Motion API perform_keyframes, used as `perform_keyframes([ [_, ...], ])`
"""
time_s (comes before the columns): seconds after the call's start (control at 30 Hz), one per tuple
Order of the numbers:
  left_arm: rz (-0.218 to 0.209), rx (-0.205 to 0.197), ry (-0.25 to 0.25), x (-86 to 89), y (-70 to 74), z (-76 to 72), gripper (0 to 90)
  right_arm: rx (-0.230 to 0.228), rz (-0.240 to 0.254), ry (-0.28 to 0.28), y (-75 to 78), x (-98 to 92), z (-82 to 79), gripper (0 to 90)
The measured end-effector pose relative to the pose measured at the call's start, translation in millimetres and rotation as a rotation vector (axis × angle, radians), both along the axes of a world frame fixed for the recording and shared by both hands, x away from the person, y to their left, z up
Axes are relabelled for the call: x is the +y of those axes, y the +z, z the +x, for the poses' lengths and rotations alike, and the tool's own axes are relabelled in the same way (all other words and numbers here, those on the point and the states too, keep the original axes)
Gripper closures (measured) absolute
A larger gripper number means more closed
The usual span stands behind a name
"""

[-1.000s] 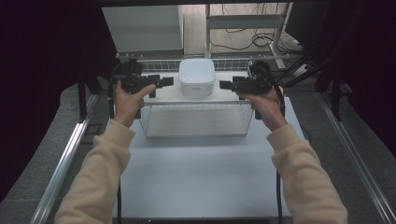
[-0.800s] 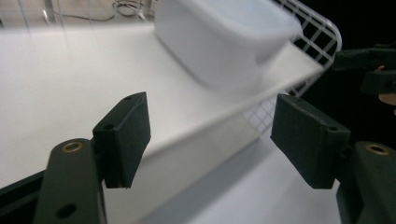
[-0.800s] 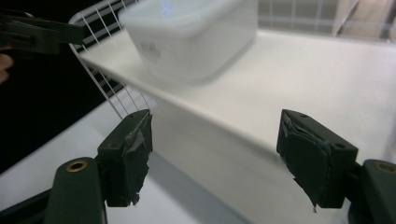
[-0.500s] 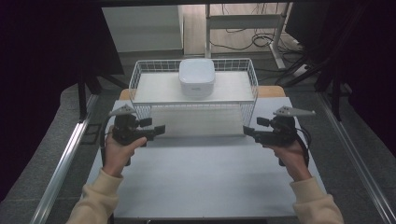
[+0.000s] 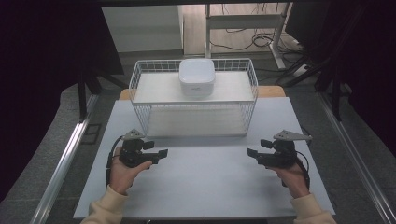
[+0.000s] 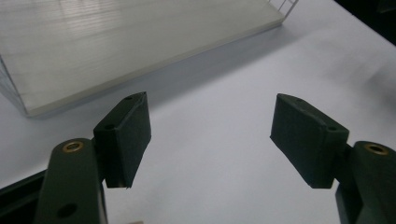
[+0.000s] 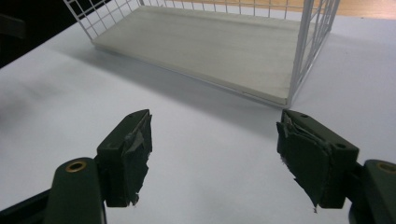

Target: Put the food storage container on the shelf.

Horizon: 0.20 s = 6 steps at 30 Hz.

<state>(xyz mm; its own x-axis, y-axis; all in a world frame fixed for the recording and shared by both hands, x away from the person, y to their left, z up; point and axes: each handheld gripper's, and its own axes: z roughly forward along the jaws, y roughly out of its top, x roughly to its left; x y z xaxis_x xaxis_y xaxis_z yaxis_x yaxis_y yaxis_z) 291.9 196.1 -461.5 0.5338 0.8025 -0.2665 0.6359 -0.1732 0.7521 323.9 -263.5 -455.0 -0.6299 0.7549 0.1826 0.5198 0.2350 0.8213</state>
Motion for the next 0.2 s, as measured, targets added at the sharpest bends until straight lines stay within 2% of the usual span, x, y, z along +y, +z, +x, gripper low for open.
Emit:
perform_keyframes([
  [0.07, -0.016, 0.002, -0.003, 0.9, 1.0, 0.2, 27.7, -0.016, 0.005, 0.001, 1.1, -0.5, -0.8, 25.9],
  [0.2, -0.020, 0.003, 0.012, 4.0, 1.9, 0.8, 27.1, -0.041, 0.009, 0.001, 2.8, -1.4, -2.0, 23.0],
])
